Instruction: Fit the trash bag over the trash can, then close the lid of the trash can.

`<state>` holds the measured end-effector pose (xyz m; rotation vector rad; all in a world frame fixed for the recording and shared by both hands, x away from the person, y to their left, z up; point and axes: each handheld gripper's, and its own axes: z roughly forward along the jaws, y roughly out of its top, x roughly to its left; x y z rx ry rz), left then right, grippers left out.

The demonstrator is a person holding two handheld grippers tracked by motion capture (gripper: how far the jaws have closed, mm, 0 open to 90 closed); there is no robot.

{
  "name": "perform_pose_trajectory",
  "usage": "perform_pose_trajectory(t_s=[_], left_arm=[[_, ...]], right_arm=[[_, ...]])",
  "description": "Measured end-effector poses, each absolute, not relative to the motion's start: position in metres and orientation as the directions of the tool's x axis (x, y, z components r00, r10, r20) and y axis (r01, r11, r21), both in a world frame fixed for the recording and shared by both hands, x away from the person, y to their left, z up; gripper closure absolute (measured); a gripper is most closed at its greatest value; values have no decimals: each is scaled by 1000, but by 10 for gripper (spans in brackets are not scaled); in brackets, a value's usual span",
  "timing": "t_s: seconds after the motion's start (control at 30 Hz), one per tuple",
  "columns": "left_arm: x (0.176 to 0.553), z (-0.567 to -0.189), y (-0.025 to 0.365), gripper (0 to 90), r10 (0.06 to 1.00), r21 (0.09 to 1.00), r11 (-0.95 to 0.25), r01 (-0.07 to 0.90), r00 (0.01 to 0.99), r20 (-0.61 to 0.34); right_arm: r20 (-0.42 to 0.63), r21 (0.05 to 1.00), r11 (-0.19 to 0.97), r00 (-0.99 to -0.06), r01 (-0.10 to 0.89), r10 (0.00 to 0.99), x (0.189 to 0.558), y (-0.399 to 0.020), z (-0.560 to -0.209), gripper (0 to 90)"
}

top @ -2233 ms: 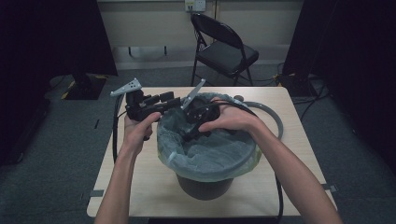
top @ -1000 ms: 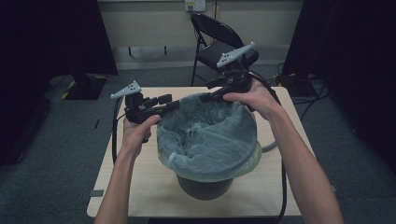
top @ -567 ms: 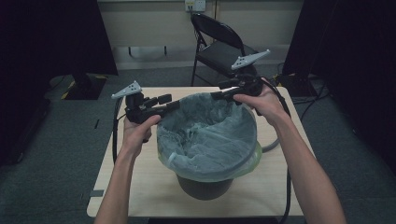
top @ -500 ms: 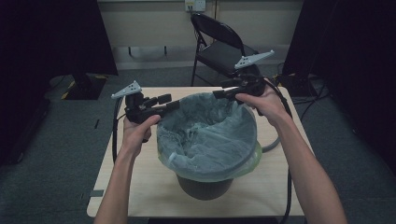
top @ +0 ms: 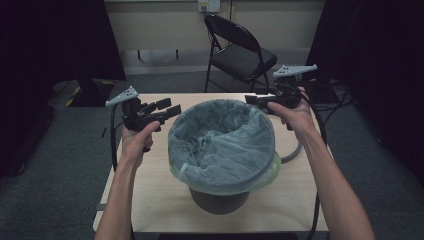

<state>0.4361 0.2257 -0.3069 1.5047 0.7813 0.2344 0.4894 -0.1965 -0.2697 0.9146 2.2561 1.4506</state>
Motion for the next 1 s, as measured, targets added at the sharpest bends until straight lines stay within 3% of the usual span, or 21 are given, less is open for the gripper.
perform_pose_trajectory(t_s=[0.4, 0.57, 0.67, 0.8, 1.0], left_arm=[[428, -330, 242, 295, 684, 936, 29, 352, 676, -275], [427, -348, 244, 247, 709, 923, 6, 386, 649, -276], [427, -358, 246, 232, 715, 913, 1, 407, 638, -285], [424, -371, 247, 216, 719, 902, -18, 432, 633, -288], [422, -392, 246, 193, 743, 877, -78, 473, 614, -265]], right_arm=[[82, 871, 266, -656, 413, 750, 476, -237, -312, 198], [77, 863, 246, -596, 442, 799, 471, -255, -337, 204], [90, 857, 232, -576, 460, 813, 470, -268, -349, 329], [107, 845, 217, -553, 488, 826, 470, -283, -364, 389], [104, 805, 232, -515, 546, 851, 471, -294, -390, 313]])
